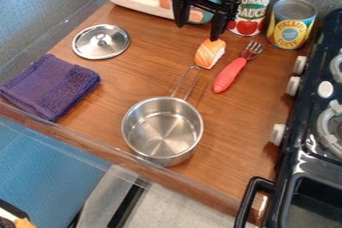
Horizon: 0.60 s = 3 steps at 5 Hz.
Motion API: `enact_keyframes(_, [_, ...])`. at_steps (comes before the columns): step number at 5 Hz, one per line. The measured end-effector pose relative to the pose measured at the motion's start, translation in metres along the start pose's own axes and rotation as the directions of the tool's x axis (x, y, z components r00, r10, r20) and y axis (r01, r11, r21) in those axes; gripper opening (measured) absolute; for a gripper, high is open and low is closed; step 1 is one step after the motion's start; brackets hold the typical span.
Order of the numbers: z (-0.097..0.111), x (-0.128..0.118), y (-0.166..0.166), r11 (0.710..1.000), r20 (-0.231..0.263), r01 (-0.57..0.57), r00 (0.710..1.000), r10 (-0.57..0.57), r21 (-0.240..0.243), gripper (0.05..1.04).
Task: Move the silver pot to the left between the silver lid and bun
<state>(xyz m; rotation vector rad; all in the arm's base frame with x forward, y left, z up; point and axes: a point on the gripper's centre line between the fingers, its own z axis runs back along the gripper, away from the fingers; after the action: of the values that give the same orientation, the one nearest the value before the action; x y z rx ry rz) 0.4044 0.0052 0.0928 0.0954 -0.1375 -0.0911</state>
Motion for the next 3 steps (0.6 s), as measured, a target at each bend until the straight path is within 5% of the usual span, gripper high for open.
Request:
enact_keyframes(1, [-0.015,-0.006,-0.003,1.0,-0.042,0.006,0.999,-0.006,-0.009,1.001])
enact_keyframes(2, [-0.019,-0.032,-0.013,0.995,-0.078,0.075,0.994,-0.081,-0.07,1.001])
enact_keyframes(3, [0.0,-0.047,-0.011,0.989,-0.054,0.119,0.991,-0.124,-0.085,1.001])
